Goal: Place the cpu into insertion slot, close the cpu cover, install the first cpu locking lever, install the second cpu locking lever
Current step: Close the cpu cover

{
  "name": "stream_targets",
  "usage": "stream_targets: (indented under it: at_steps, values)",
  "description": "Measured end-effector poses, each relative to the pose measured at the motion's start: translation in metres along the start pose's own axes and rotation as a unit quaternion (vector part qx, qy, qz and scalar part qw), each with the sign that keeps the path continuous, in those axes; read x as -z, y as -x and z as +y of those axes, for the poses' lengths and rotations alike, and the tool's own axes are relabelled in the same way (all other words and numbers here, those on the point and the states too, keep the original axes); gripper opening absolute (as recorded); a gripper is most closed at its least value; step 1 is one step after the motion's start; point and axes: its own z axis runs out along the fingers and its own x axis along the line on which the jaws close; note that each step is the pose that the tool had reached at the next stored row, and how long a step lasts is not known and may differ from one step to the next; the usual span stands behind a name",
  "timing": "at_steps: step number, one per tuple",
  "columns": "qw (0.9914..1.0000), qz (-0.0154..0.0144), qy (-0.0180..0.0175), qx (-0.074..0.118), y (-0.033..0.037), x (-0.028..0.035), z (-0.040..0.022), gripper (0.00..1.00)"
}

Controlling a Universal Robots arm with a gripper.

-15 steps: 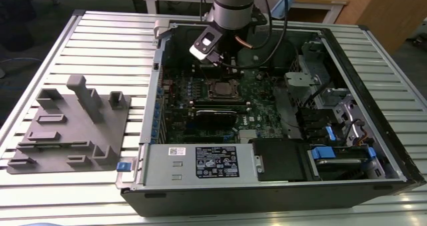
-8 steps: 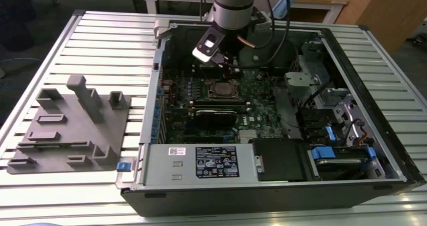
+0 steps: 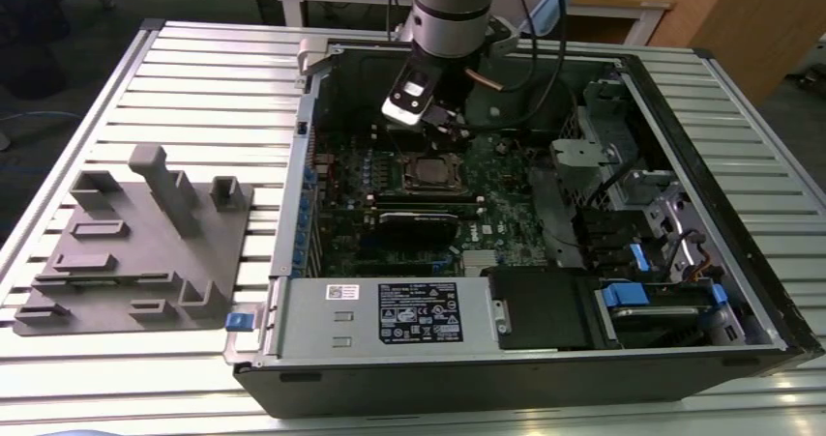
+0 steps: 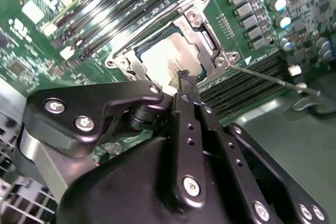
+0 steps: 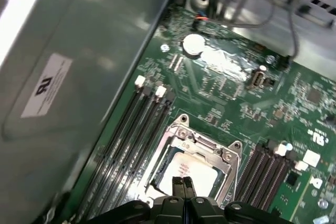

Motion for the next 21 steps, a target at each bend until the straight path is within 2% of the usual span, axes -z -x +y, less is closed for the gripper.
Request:
stream_targets:
  at_steps: [3, 6, 9, 13, 14, 21]
  values:
    - [0.99963, 0.0015, -0.0004, 0.027, 0.0000, -0.0001, 0.0000, 0.11]
    - [0.99850, 0.0031, -0.0008, 0.055, 0.0000, -0.0002, 0.0000, 0.11]
    - [0.99666, 0.0046, -0.0012, 0.081, 0.0000, -0.0002, 0.0000, 0.11]
    - [0.99319, 0.0065, -0.0017, 0.116, 0.0000, -0.0003, 0.0000, 0.11]
    - [0.99259, 0.0067, -0.0018, 0.121, 0.0000, -0.0002, 0.0000, 0.11]
    - [0.99249, 0.0068, -0.0018, 0.122, 0.0000, -0.0003, 0.0000, 0.11]
